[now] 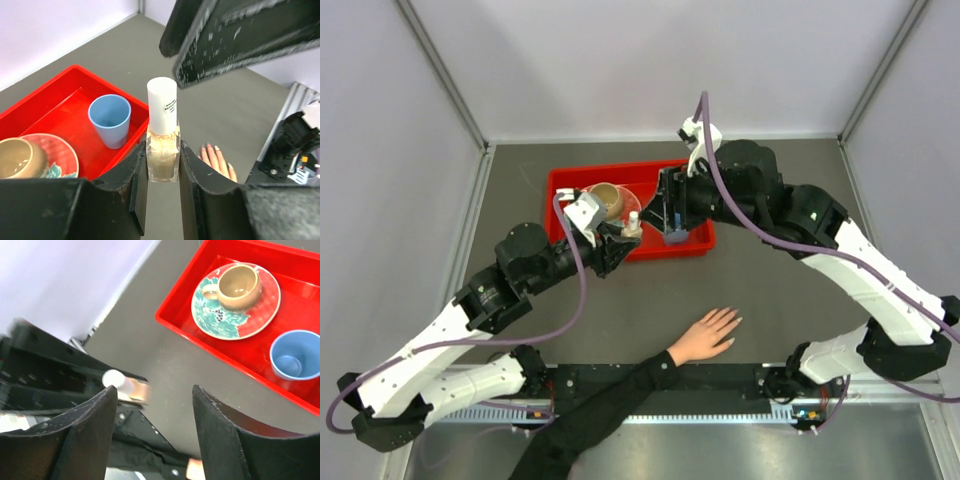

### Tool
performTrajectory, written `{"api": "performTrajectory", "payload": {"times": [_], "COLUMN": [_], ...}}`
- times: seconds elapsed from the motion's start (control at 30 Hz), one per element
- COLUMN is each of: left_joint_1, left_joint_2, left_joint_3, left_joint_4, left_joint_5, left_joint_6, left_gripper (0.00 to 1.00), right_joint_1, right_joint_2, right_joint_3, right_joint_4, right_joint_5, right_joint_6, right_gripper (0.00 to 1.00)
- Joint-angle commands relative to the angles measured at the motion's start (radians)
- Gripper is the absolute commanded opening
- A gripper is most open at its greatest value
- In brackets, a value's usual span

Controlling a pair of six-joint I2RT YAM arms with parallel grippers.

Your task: Paint the nails

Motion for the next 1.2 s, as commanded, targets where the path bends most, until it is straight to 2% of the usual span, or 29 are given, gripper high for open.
{"api": "performTrajectory", "payload": {"times": [0.0,0.23,0.3,0.37,0.57,0.6,0.63,0.67,0.7,0.8,0.93,0.97,1.07,1.17], "left_joint_1": [-0.003,-0.003,-0.003,-0.003,-0.003,-0.003,-0.003,-0.003,-0.003,-0.002,0.0,0.0,0.0,0.0], "left_joint_2": [0.014,0.051,0.047,0.043,0.023,0.023,0.024,0.024,0.024,0.017,-0.011,-0.017,-0.038,-0.049], "left_joint_3": [-0.015,-0.002,-0.002,-0.006,-0.017,-0.017,-0.014,-0.012,-0.012,-0.009,0.023,0.026,0.035,0.041], "left_joint_4": [0.081,0.064,0.066,0.069,0.08,0.081,0.081,0.084,0.083,0.084,0.049,0.046,0.044,0.079], "left_joint_5": [-0.048,-0.093,-0.1,-0.103,-0.09,-0.087,-0.067,-0.068,-0.032,0.05,0.247,0.336,0.442,0.574], "left_joint_6": [0.033,0.031,0.023,0.016,-0.007,-0.01,-0.015,-0.026,-0.033,-0.061,-0.067,-0.069,-0.084,-0.121], "left_gripper": [0.0,0.0,0.0,0.0,0.0,0.0,0.0,0.0,0.0,0.0,0.0,0.0,0.0,0.0], "right_joint_1": [0.021,0.074,0.077,0.078,0.078,0.078,0.08,0.078,0.078,0.08,0.075,0.074,0.057,0.055], "right_joint_2": [0.058,0.122,0.127,0.133,0.132,0.132,0.13,0.13,0.129,0.109,0.002,-0.026,-0.121,-0.144], "right_joint_3": [0.092,0.146,0.139,0.138,0.115,0.113,0.112,0.112,0.113,0.104,0.005,-0.049,-0.123,-0.115], "right_joint_4": [-0.004,-0.032,-0.038,-0.047,-0.047,-0.04,-0.035,-0.032,-0.027,-0.02,0.084,0.112,0.192,0.183], "right_joint_5": [0.026,0.077,0.083,0.087,0.08,0.077,0.062,0.051,0.039,-0.041,-0.261,-0.3,-0.484,-0.606], "right_joint_6": [0.049,0.019,0.018,0.018,0.016,0.016,0.01,-0.002,-0.013,-0.077,-0.276,-0.302,-0.367,-0.401], "right_gripper": [0.6,0.56,0.52,0.43,0.39,0.35,0.25,0.03,0.0,0.0,0.0,0.0,0.0,0.0]}}
